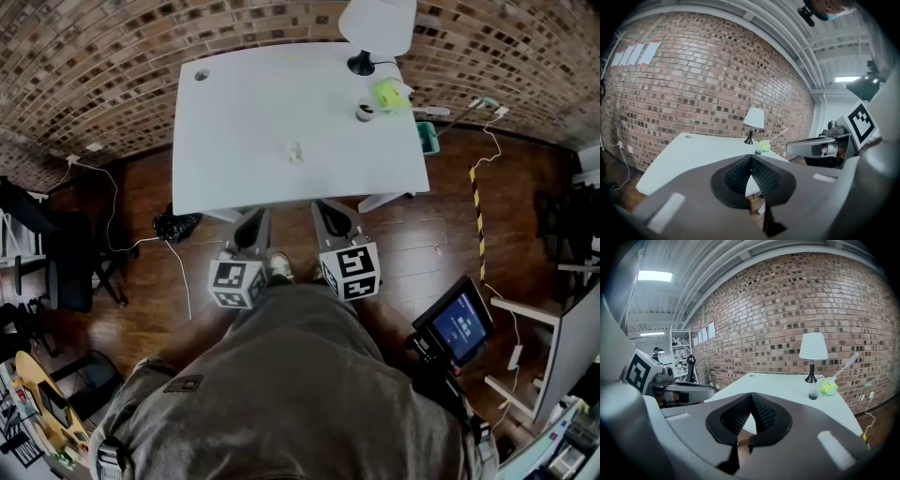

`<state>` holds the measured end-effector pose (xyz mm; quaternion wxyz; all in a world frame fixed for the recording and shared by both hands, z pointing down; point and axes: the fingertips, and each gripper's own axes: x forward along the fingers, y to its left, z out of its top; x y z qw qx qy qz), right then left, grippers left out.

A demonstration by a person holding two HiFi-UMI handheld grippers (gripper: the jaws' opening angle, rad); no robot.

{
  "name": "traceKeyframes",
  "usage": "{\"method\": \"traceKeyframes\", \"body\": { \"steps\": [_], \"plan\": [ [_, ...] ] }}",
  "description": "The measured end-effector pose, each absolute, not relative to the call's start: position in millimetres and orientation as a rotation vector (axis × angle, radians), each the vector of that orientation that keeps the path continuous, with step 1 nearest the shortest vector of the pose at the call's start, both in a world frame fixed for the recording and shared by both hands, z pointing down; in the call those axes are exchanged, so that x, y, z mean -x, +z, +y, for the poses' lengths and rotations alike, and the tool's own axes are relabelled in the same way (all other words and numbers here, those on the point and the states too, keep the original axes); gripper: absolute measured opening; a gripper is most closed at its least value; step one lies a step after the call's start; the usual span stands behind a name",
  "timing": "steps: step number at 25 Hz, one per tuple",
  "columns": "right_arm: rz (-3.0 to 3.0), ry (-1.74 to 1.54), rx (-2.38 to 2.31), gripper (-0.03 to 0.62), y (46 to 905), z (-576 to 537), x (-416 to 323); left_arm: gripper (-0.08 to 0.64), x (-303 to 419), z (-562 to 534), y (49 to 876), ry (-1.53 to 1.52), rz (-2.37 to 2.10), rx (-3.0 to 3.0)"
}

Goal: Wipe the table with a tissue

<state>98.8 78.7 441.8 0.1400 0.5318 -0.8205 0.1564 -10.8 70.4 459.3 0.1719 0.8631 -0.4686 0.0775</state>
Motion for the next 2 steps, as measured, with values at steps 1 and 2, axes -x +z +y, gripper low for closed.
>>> {"method": "traceKeyframes", "body": {
  "steps": [1,2],
  "plan": [
    [-2.37,0.451,-1.536,0.011,441.5,78.0,-97.9,0.002,11.0,69.6,459.1,0.218,-1.327,-2.448],
    [-2.369,0.45,-1.536,0.011,441.3,77.3,-97.1,0.002,11.1,68.8,458.7,0.216,-1.324,-2.446]
  ]
}}
